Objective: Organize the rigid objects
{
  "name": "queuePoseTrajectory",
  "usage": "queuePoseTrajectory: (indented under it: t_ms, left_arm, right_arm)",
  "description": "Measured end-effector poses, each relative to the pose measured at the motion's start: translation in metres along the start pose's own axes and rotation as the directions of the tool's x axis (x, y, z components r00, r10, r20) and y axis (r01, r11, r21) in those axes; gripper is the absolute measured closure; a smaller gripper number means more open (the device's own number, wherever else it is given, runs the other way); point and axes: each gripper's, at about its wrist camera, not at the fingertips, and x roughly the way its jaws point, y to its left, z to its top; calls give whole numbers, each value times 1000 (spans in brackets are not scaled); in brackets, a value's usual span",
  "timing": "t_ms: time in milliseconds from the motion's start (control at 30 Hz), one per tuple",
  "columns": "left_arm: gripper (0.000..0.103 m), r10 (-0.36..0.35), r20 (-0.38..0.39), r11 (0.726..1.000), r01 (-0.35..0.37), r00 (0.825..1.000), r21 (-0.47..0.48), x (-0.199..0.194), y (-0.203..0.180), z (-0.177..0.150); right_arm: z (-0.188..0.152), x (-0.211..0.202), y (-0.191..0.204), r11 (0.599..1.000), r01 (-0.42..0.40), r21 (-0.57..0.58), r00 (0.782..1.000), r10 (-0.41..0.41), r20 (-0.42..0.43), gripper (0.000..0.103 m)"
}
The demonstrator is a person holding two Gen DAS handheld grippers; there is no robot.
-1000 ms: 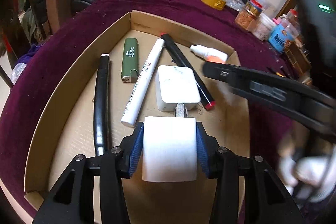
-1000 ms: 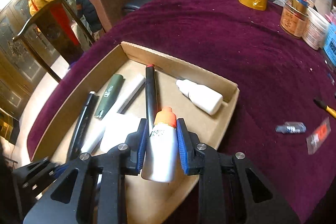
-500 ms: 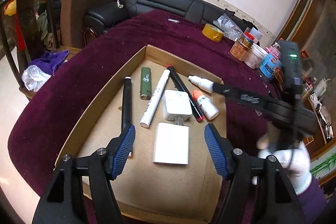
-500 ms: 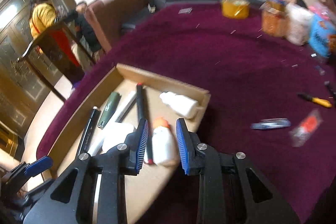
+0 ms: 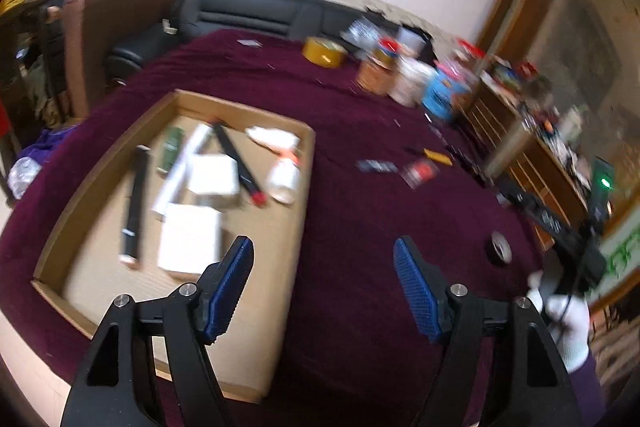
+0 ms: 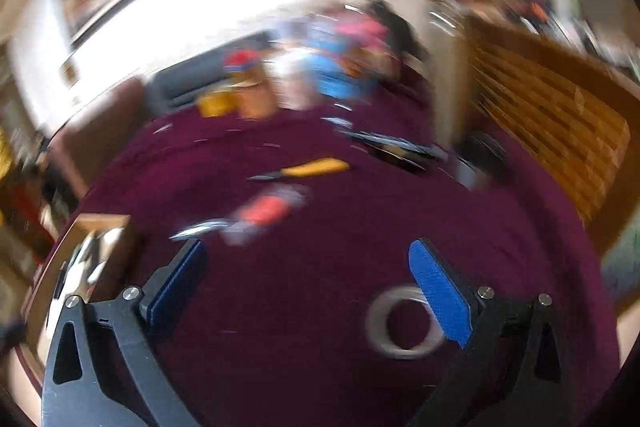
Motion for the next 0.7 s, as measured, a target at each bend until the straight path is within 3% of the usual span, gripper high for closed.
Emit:
queuePoseTrajectory:
  t_ms: [133,267,500,700]
  left_arm:
    - [36,-15,-58,997,19,998,72,12,-32,-13]
    - [36,6,-80,992,5,997,130,18,-55,-19]
    - [36,68,-127,979,-42,990,198,46,-78,-26]
    - [36,125,-161,961,-79,979,267,81,-101,-35]
  right_arm:
    - [6,13,-60,987,33,155,999,-32,-11,2]
    - [10,29,-91,969,37,246,999,-33,-21,2]
    - [-1,32,-98,965,56,255,998,-56,-10,2]
    - [-4,33,-81,984,77,161,997,-77,-4,2]
